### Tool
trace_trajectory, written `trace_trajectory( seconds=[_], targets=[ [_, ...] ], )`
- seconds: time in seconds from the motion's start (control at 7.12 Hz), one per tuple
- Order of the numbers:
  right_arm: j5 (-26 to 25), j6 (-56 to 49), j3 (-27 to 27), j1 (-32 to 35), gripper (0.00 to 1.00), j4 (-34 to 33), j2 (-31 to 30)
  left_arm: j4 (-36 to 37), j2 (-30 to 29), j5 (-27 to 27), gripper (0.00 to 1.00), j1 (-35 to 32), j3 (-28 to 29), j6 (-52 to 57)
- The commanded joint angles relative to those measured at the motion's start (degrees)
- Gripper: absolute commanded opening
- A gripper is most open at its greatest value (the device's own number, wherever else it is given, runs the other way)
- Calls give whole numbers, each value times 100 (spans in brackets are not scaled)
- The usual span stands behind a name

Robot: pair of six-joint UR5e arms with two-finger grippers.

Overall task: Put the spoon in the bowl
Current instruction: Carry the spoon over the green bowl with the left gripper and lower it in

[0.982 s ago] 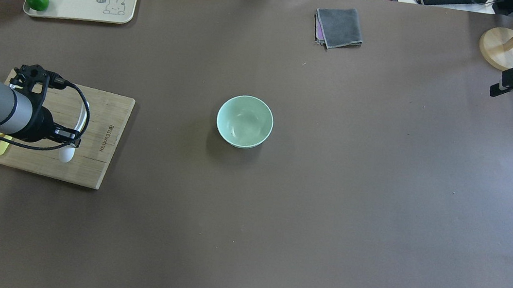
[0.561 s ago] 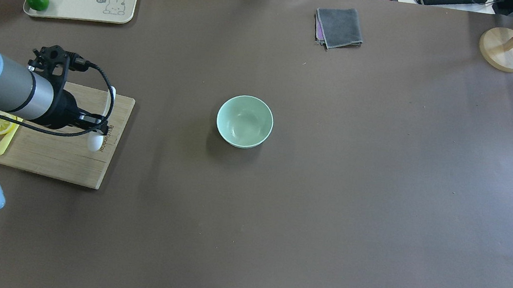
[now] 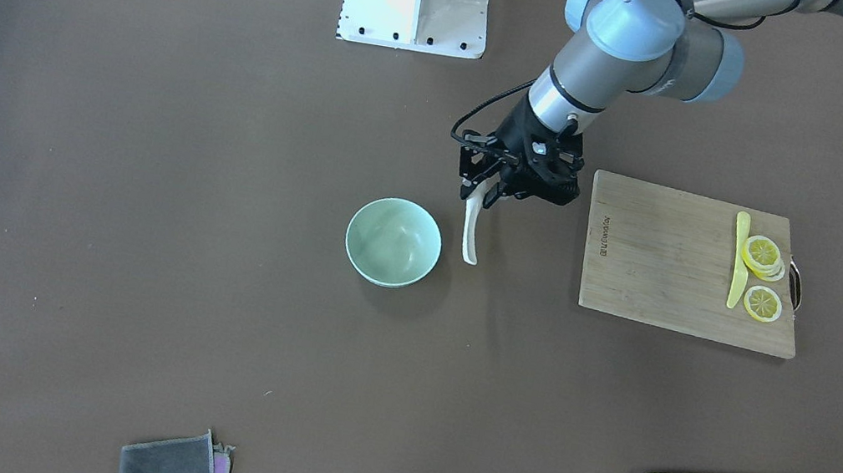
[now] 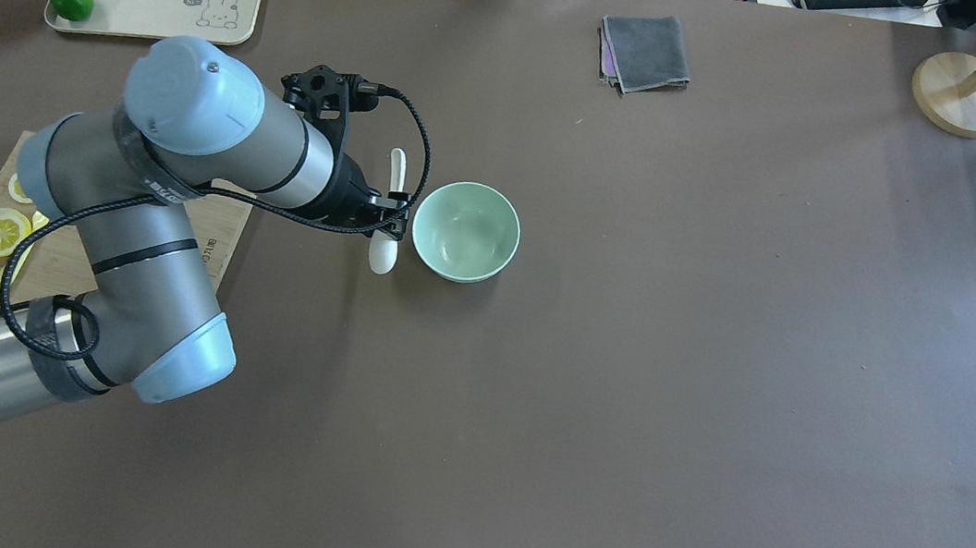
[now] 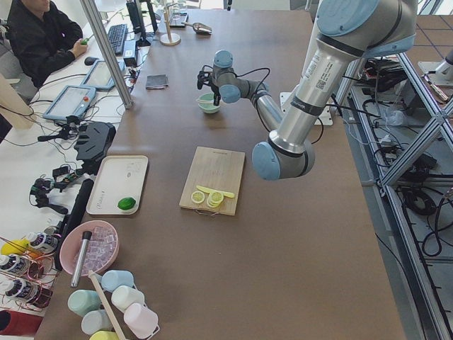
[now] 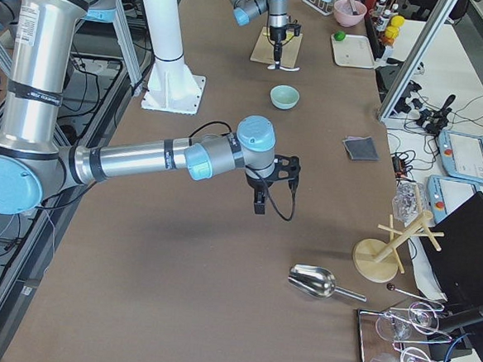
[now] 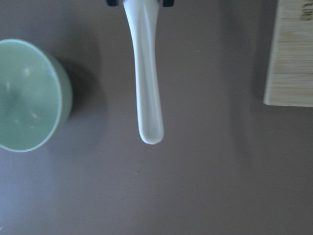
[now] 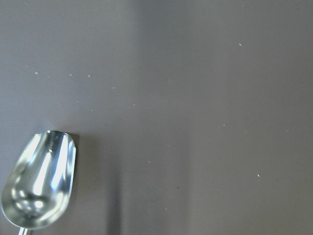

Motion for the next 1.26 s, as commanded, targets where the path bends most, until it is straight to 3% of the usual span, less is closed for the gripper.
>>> trace_trajectory(
  seconds=[0.0,0.42,0.56,0.98,1.12],
  targets=[
    [1,-845,16,424,100,-584,-167,-18,-380,133,0,159,380,-55],
    [-52,-864,-19,451,100,-594,-184,-96,-1021,703,0,370,1117,-293],
    [-52,-864,-10,495,100,-594,-219,-245,-1049,957,99,362,1215,-275],
    [-52,-1100,-28,618,100,-673,-289,-220,-743,934,98,213,665,-222],
    [-61,-1676,-28,880,100,-1056,-272,-211,-394,829,98,151,271,-83]
  ],
)
